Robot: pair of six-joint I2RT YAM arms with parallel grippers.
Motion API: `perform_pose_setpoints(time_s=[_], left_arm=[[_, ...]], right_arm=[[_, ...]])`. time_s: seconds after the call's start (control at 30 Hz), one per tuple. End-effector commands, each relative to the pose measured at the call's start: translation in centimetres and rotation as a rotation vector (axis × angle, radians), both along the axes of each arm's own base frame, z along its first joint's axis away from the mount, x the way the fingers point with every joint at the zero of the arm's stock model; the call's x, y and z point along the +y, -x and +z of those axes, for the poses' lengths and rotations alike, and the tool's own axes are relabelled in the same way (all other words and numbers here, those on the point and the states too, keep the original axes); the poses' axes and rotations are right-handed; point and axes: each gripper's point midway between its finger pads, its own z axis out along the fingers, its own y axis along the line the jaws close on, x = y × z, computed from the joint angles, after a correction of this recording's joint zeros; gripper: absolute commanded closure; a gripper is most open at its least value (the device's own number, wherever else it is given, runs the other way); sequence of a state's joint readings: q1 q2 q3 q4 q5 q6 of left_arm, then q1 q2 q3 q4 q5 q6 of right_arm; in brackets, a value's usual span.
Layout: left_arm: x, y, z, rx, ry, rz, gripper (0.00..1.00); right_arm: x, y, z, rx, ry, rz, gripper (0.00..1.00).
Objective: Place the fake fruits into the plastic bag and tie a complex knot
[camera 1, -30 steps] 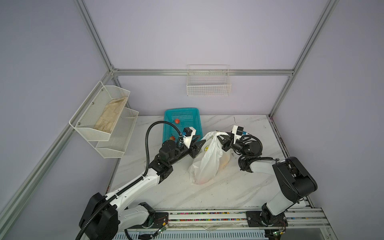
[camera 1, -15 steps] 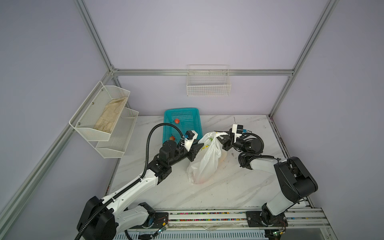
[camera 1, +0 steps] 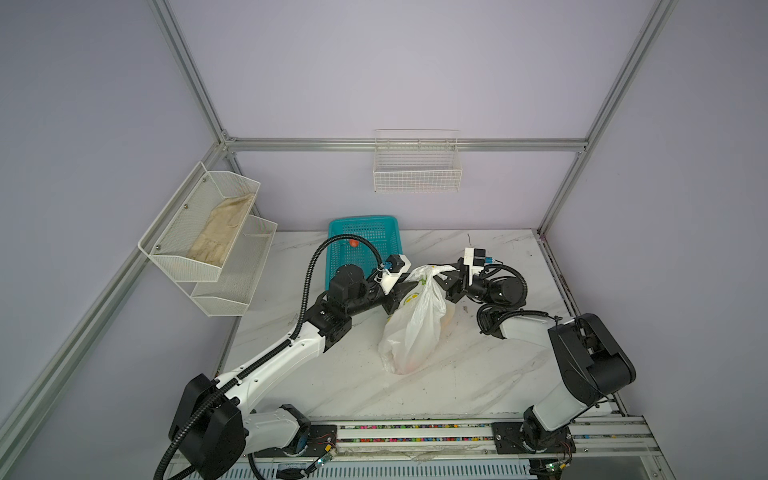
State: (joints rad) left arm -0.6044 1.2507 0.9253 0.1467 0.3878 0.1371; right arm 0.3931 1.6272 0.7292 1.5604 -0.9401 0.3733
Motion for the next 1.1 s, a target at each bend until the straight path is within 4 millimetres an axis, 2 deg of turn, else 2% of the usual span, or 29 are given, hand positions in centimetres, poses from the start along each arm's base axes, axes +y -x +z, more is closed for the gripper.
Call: perform_pose_setpoints(time_s=[0.0, 0.27, 0.5, 1.07], left_arm=[[0.4, 0.5, 6.0, -0.202, -0.007, -0.007, 0.72], [2.1, 2.2, 7.0, -0.405, -0.12, -0.003, 0.72], [1.1, 3.6, 7.1, -0.441, -0.134, -0.111, 0.76], [0.0, -1.0, 6.2, -0.399, -0.214, -0.029, 0.74]], right_arm=[[-0.5, 1.4, 3.1, -0.14, -0.06, 0.02, 1.0], [-0.3, 1.3, 2.8, -0.128, -0.051, 0.034, 1.0], [-0.2, 1.1, 2.6, -0.121, -0.04, 0.037, 1.0], [0.0, 1.0, 2.4, -0.123, -0.017, 0.029, 1.0]])
